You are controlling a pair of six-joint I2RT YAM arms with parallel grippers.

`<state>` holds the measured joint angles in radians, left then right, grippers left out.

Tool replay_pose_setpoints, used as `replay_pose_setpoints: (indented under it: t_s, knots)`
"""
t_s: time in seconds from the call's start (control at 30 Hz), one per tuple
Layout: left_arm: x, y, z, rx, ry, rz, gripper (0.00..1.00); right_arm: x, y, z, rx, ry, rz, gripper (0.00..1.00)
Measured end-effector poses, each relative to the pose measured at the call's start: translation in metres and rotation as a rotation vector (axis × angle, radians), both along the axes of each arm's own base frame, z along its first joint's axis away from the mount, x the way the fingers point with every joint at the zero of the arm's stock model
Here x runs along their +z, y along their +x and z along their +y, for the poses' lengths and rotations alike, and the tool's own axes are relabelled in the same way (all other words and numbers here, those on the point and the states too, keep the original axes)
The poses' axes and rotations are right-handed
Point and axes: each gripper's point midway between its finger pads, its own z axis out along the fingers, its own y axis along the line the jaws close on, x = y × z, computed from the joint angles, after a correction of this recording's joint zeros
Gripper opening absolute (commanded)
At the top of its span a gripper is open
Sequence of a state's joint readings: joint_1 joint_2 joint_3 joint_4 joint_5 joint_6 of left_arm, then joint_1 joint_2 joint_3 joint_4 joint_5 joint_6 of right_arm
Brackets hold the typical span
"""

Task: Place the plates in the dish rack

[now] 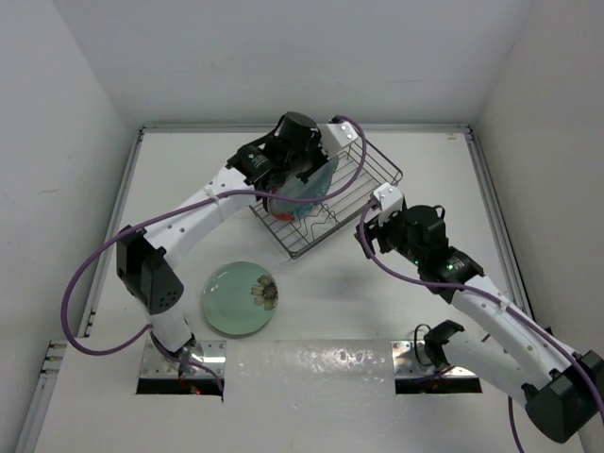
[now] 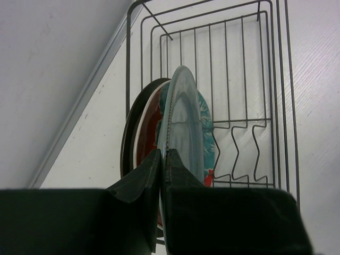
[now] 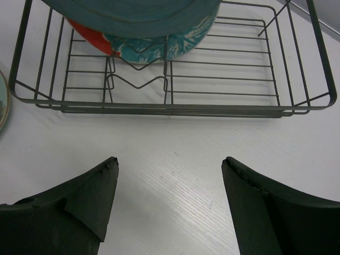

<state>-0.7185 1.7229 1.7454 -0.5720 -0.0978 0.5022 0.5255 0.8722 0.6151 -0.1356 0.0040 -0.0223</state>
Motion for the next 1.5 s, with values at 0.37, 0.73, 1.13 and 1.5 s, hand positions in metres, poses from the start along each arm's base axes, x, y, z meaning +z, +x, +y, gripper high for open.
replay_pose_setpoints:
  t_s: [0.37, 0.73, 1.13, 1.5]
  knots:
    - [-0.028, -0.004, -0.007, -0.036, -0.001, 0.037, 0.00, 0.001, -0.003, 0.001, 0.013, 0.008, -0.003, 0.77]
    - [-0.053, 0.006, -0.009, -0.060, -0.043, 0.112, 0.00, 0.004, -0.007, 0.005, 0.039, 0.025, -0.010, 0.80]
    - [-0.039, 0.028, -0.007, -0.018, -0.049, 0.009, 0.54, 0.002, -0.011, 0.011, 0.079, 0.036, 0.005, 0.83]
    - [0.049, 0.015, 0.009, 0.033, -0.128, -0.059, 0.87, -0.006, -0.011, 0.013, 0.083, 0.028, 0.035, 0.84]
